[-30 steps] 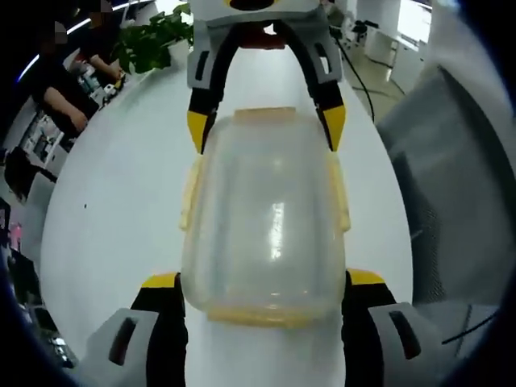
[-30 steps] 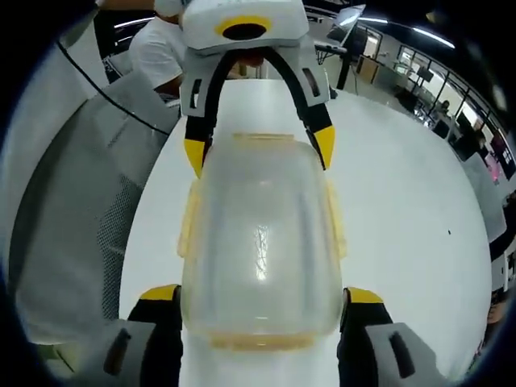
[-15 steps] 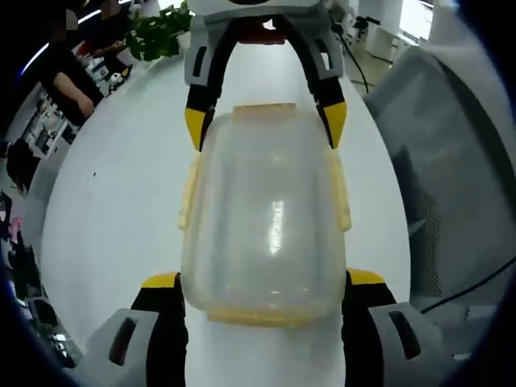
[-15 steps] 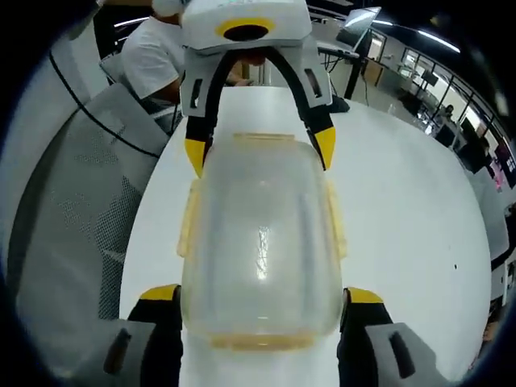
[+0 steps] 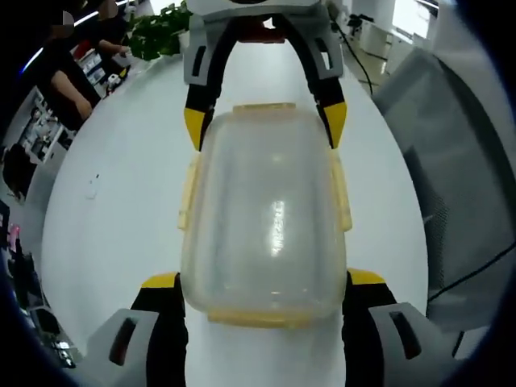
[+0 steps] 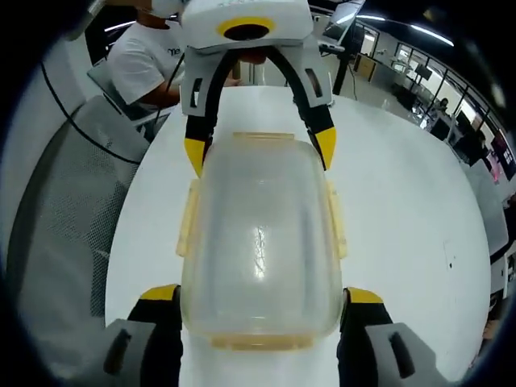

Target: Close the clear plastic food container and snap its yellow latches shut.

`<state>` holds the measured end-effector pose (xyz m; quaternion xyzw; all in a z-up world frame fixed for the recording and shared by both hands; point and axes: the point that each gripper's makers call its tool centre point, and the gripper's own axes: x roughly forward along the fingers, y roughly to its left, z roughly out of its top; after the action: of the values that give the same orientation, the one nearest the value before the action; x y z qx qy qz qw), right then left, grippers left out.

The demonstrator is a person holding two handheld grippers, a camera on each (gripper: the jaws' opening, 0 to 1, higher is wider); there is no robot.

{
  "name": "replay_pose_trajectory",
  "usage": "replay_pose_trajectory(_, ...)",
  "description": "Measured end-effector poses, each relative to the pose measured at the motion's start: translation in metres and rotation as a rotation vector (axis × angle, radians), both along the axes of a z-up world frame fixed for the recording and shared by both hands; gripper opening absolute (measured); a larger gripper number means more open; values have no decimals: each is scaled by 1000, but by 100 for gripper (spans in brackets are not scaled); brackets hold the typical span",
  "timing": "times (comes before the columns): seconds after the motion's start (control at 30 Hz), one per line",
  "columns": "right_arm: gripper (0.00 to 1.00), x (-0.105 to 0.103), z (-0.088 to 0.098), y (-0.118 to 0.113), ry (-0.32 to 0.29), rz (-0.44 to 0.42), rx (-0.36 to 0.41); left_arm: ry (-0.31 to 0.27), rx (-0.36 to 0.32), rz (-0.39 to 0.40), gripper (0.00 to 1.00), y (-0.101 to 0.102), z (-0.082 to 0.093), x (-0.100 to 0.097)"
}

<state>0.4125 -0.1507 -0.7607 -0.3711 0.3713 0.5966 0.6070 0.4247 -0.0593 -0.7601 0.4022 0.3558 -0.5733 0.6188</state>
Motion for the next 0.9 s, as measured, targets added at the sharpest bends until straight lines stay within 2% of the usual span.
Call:
replay_pose_trajectory(0.5, 79, 49, -1, 0, 3, 23, -26, 10, 7, 16, 78, 0, 0, 44)
replay_pose_trajectory(0.8, 80, 50, -1, -2, 5, 14, -25, 12, 2, 14, 79, -1, -1, 46)
replay_pose_trajectory(0.83, 80, 50, 0, -2, 4, 5, -36, 15, 0, 16, 79, -2, -1, 46)
replay_pose_trajectory(0.87, 82, 51, 2, 0, 25, -63, -17, 15, 0, 19, 80, -1, -1, 46)
replay_pose_trajectory(0.9, 88, 52, 4, 3, 37, -112, 4, 8, -4, 36, 82, -2, 1, 48)
